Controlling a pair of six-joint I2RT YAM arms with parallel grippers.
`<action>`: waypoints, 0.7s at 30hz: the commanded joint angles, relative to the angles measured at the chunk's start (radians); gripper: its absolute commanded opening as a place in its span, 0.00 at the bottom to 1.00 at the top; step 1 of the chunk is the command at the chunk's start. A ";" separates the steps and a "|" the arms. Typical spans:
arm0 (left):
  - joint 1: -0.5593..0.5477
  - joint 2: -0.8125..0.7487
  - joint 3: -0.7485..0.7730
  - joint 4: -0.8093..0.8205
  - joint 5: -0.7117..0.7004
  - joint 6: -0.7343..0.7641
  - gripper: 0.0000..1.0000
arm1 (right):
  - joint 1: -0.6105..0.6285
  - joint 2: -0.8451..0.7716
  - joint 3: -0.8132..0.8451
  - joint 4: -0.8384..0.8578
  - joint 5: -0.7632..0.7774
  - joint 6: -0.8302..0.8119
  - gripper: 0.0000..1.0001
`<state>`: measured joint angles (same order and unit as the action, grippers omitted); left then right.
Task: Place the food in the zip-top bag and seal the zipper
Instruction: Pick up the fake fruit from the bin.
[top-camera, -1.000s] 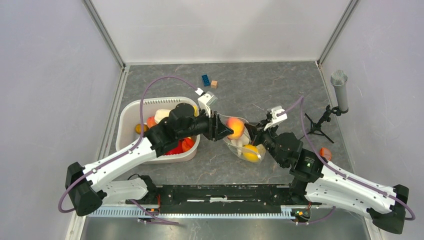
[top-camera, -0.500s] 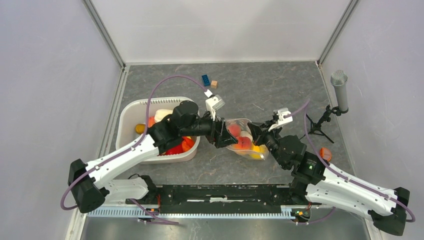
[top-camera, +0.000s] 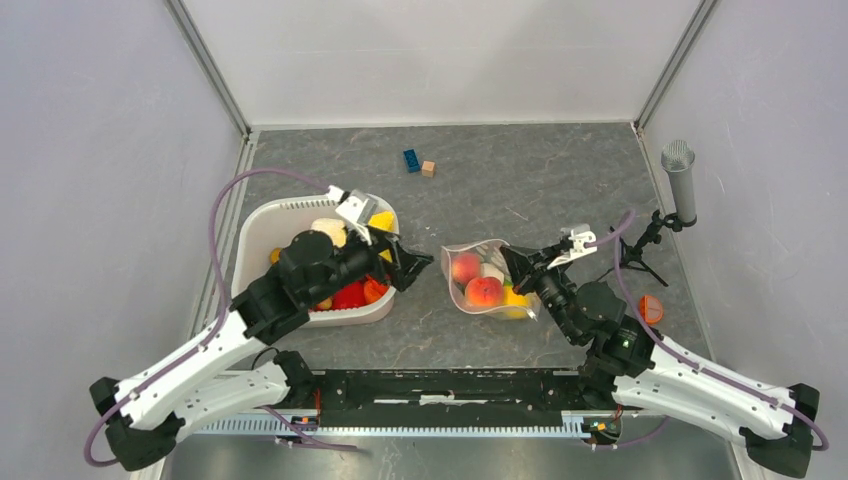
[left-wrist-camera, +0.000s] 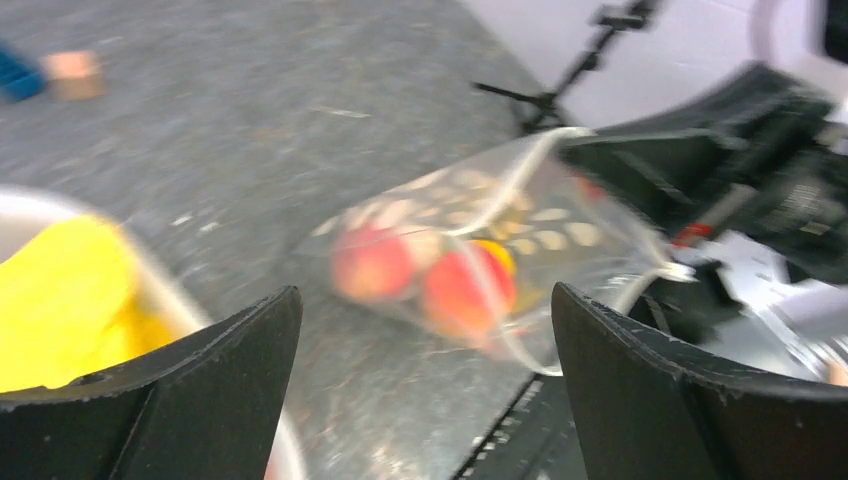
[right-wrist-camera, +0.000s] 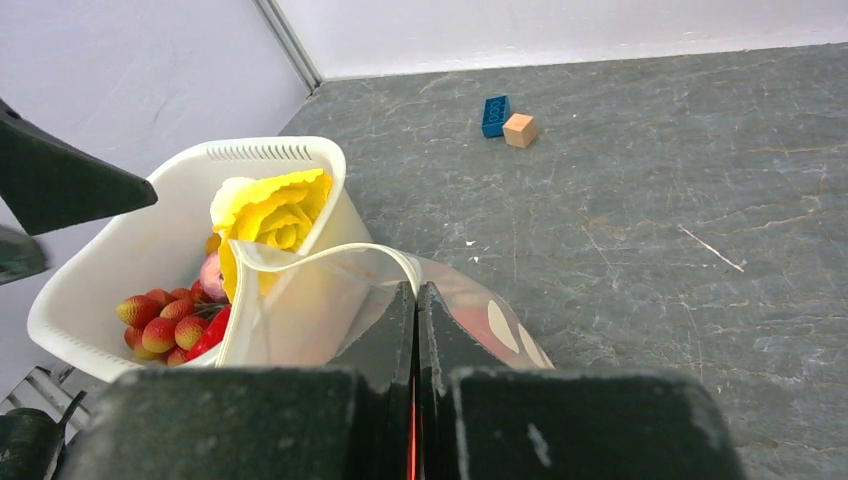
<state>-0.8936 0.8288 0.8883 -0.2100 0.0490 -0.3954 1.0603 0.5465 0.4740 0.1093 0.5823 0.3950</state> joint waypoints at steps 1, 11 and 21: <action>0.001 -0.103 -0.088 -0.123 -0.445 -0.010 1.00 | 0.003 0.008 0.008 0.070 -0.004 -0.020 0.00; 0.068 -0.266 -0.211 -0.438 -0.794 -0.308 1.00 | 0.003 0.039 0.014 0.056 0.023 -0.014 0.00; 0.422 -0.202 -0.344 -0.327 -0.386 -0.360 0.84 | 0.003 0.048 0.022 0.043 0.032 -0.012 0.00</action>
<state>-0.6140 0.5743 0.5758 -0.5987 -0.5320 -0.6922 1.0603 0.5976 0.4740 0.1204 0.5877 0.3916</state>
